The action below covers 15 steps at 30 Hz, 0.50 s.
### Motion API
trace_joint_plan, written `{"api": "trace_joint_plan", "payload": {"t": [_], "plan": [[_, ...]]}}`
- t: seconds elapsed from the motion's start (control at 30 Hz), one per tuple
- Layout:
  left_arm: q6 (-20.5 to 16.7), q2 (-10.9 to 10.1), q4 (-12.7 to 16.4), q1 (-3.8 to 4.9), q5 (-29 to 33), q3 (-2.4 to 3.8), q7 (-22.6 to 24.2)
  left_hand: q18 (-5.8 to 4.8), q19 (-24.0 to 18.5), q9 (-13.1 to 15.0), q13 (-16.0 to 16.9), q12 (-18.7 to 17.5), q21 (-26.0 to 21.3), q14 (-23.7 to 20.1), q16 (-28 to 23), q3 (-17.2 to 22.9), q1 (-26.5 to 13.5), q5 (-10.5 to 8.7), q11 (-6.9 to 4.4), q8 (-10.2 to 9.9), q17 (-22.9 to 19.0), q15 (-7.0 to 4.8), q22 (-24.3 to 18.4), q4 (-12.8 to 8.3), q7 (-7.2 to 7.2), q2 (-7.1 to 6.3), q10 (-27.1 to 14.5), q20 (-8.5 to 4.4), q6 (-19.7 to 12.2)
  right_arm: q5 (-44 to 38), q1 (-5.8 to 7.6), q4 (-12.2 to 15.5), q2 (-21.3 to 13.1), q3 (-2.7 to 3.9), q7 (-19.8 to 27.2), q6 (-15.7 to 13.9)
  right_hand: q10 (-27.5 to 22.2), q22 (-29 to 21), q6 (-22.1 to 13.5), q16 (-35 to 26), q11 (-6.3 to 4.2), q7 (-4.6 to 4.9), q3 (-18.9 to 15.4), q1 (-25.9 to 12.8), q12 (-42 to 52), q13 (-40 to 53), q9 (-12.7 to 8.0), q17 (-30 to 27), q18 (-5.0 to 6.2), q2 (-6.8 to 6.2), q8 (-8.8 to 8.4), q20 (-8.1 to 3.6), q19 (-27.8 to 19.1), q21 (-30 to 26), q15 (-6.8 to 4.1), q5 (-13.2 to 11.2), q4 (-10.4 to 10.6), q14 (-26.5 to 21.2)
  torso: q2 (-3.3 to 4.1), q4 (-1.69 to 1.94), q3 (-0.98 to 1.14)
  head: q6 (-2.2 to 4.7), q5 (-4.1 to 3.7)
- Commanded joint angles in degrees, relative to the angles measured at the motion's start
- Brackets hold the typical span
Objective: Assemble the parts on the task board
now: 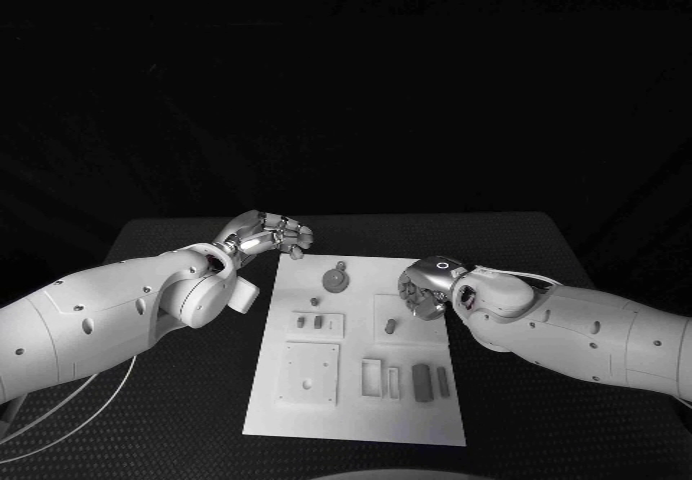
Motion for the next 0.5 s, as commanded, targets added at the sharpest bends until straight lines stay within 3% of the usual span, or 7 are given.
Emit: {"api": "trace_joint_plan", "payload": {"t": [0.03,0.2,0.5], "plan": [[0.8,0.1,0.2,0.03,0.4,0.04,0.3,0.73,0.1,-0.1,-0.1,-0.2,-0.3,0.2,-0.3,-0.1,-0.4,-0.27,0.32,-0.2,0.1,0.19,0.1,0.3,-0.02,0.02,0.0,0.09,-0.6,-2.3,-0.73,-0.1,0.0,-0.56,-0.7,1.7,0.6,0.9,0.9,0.4,-0.21,-0.25,0.2,0.4,-0.1,0.0,0.1,-0.1,1.16,0.83,0.41,-0.07,0.4,-0.2,-0.61,0.0,-0.8,0.1,-0.02,0.01,0.0,-0.11,-0.04],[0.8,0.1,0.2,0.03,0.5,0.04,0.2,0.74,0.1,-0.1,0.0,-0.2,-0.3,0.2,-0.4,-0.1,-0.4,-0.27,0.33,-0.3,0.2,0.19,0.1,0.4,0.0,0.03,0.0,0.1,-0.6,-2.7,-0.75,0.1,0.0,-0.6,-0.8,1.0,2.8,1.2,3.1,1.5,-1.0,-0.94,1.3,1.4,0.3,0.7,0.0,0.1,1.16,2.41,1.01,-0.6,1.9,0.5,-1.39,0.6,-2.9,1.3,-0.05,0.04,-0.02,-0.18,-0.04],[0.8,0.1,0.2,0.03,0.6,0.04,0.2,0.76,0.2,-0.1,0.0,-0.4,-0.4,0.3,-0.5,-0.1,-0.3,-0.25,0.36,-0.3,0.3,0.17,0.1,0.4,0.06,0.04,0.0,0.09,-0.8,-3.7,-0.83,0.5,0.0,-0.61,-1.0,-1.7,5.0,1.3,5.1,2.7,-1.83,-1.47,2.2,1.1,0.7,1.5,0.0,0.8,1.16,2.45,1.44,-1.4,3.4,2.0,-2.2,0.4,-3.3,2.6,-0.01,0.01,0.02,-0.26,0.01]]}}
